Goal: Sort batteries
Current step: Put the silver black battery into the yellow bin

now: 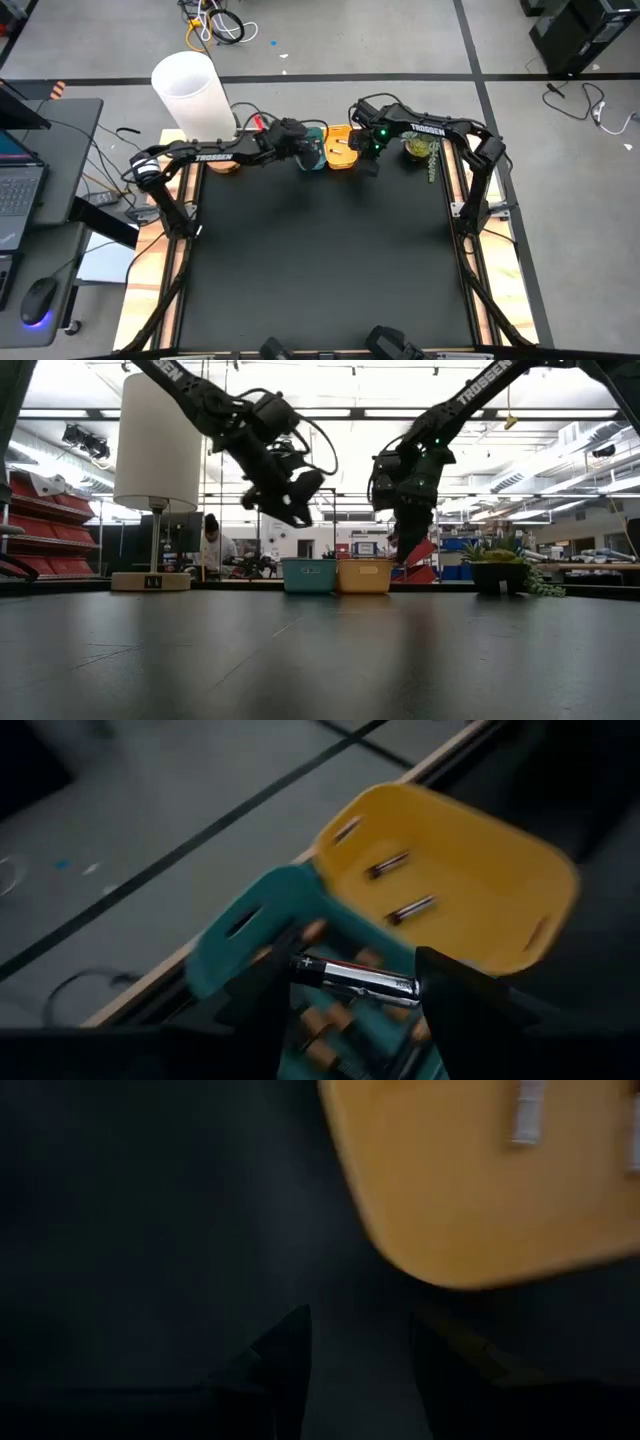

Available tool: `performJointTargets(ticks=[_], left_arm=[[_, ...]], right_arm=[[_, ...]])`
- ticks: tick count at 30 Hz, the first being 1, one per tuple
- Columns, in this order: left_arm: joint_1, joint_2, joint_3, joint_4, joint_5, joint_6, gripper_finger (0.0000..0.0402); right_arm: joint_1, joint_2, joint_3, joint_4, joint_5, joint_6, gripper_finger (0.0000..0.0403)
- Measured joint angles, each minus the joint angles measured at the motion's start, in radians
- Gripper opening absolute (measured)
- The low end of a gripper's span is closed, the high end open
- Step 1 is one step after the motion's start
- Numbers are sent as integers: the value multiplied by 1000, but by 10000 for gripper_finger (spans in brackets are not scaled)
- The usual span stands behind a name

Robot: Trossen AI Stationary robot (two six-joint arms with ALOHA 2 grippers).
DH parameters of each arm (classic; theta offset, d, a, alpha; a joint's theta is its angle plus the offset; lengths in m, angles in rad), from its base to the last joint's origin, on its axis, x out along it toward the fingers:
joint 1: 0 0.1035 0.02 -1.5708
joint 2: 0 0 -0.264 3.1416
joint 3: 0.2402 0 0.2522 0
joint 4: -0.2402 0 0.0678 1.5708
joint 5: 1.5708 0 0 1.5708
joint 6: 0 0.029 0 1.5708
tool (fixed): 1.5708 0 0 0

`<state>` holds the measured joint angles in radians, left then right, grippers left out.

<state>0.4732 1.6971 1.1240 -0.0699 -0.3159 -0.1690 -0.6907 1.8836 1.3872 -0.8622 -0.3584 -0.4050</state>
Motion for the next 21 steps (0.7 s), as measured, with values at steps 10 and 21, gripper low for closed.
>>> performJointTargets(ticks=[10, 21], left_arm=[[2, 190, 133, 170, 240, 70, 214], [13, 258, 183, 199, 297, 263, 214]], right_arm=[[-16, -151, 0, -23, 110, 43, 153], [-39, -208, 0, 26, 111, 47, 153]])
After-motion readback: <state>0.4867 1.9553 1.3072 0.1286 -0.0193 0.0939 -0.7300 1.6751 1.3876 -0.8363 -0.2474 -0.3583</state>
